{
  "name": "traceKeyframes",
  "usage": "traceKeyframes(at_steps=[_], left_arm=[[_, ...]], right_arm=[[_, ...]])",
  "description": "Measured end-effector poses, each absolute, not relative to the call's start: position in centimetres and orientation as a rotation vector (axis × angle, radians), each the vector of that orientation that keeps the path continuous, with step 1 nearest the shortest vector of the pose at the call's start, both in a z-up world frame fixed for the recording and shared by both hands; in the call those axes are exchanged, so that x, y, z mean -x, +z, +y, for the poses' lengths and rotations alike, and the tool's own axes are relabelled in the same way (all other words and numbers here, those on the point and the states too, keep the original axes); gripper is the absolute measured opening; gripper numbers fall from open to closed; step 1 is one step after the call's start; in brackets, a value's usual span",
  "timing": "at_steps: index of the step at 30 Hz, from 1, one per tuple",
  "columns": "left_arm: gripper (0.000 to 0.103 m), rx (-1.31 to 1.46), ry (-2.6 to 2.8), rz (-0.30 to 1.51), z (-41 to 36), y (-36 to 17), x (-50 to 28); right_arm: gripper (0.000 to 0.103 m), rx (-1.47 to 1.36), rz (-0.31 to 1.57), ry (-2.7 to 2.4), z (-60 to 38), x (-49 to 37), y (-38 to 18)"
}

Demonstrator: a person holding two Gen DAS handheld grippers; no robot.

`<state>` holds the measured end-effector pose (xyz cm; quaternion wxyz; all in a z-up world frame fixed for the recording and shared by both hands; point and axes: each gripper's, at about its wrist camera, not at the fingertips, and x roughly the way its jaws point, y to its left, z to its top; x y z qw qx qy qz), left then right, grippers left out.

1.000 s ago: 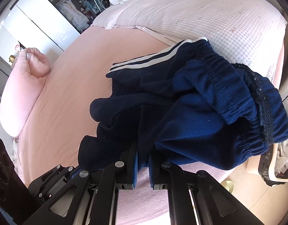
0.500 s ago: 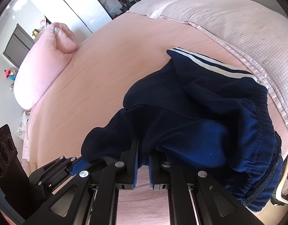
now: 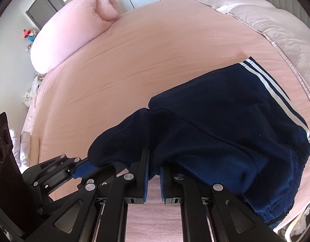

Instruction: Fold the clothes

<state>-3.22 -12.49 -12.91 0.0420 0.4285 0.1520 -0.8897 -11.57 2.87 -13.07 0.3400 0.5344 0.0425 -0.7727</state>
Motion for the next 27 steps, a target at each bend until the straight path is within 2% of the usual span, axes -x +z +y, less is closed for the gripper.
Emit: traceKeyframes(at_steps=[11,14,18,22,27], left_arm=[[0.012,-1.34,-2.707,0.772,-15.3,-14.2,0.5],[0.012,-1.334,-2.712,0.855,-15.9,-14.3,0.5],[0.012,-1.334,-2.722,0.839,-16.0,-14.1,0.9],[0.012,-1.318,-2.73,0.739,-15.5,-13.5,1.2],[0.012,-1.33,-2.712,0.557,-15.5,-13.0,0.7]], right_arm=[[0.008,-1.403,0.301,-1.966,1.2,8.7,-12.4],[0.008,-1.469,0.417,-1.9,0.6,9.4,-12.5],[0.007,-1.481,0.607,-1.836,-0.6,10.4,-11.5],[0.007,-1.514,0.7,-1.808,-2.4,10.4,-10.7],[0.007,-1.486,0.633,-1.853,-3.3,8.8,-10.4]])
